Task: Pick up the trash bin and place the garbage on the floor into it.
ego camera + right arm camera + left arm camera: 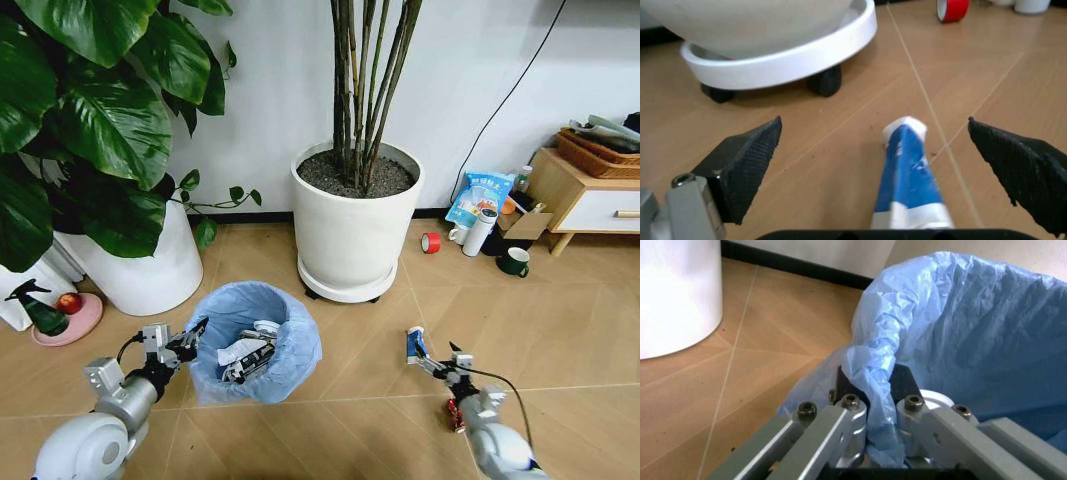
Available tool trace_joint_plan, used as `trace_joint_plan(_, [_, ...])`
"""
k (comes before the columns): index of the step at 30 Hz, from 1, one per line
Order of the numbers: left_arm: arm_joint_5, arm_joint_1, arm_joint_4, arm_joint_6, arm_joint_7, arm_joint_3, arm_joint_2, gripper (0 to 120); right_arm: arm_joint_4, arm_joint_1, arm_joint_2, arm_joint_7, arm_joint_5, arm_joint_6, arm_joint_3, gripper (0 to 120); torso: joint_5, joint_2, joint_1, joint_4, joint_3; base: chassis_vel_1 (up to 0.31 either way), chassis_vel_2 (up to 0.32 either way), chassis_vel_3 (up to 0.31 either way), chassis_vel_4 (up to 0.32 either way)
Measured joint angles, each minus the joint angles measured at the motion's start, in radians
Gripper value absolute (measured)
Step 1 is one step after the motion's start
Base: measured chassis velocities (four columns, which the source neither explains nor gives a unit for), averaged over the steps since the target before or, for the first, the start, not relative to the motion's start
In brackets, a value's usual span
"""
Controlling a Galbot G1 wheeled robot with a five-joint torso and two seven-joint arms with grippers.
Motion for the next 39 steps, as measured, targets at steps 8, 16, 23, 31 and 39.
trace_joint_plan(8, [-0.003, -0.003, 0.002, 0.002, -0.006, -0.001, -0.005, 0, -0.053, 0.085, 0.028, 0.178, -0.004, -0.065, -0.095, 100, -0.0001, 0.000, 0.000, 0.0000, 0.000, 0.000, 0.000, 0.000, 0.000])
trace_joint_plan(16, [-0.003, -0.004, 0.006, 0.003, -0.008, -0.003, -0.008, 0, -0.084, 0.128, 0.022, 0.235, 0.029, -0.119, -0.122, 100, 0.0001, 0.000, 0.000, -0.0001, 0.000, 0.000, 0.000, 0.000, 0.000])
trace_joint_plan(23, [-0.004, -0.007, 0.009, 0.004, -0.009, -0.008, -0.008, 0, -0.115, 0.172, 0.003, 0.260, 0.114, -0.182, -0.161, 98, 0.0002, 0.000, 0.000, 0.0000, 0.000, 0.000, 0.000, 0.000, 0.000])
trace_joint_plan(31, [-0.013, -0.018, 0.017, 0.004, -0.009, -0.004, 0.001, 0, -0.129, 0.185, -0.025, 0.272, 0.188, -0.226, -0.172, 73, 0.0002, 0.000, 0.000, -0.0002, 0.000, 0.000, 0.000, 0.000, 0.000])
trace_joint_plan(39, [-0.019, -0.023, 0.021, 0.004, -0.009, -0.002, 0.010, 0, -0.143, 0.190, -0.029, 0.262, 0.226, -0.233, -0.178, 35, 0.0001, 0.000, 0.000, -0.0001, 0.000, 0.000, 0.000, 0.000, 0.000])
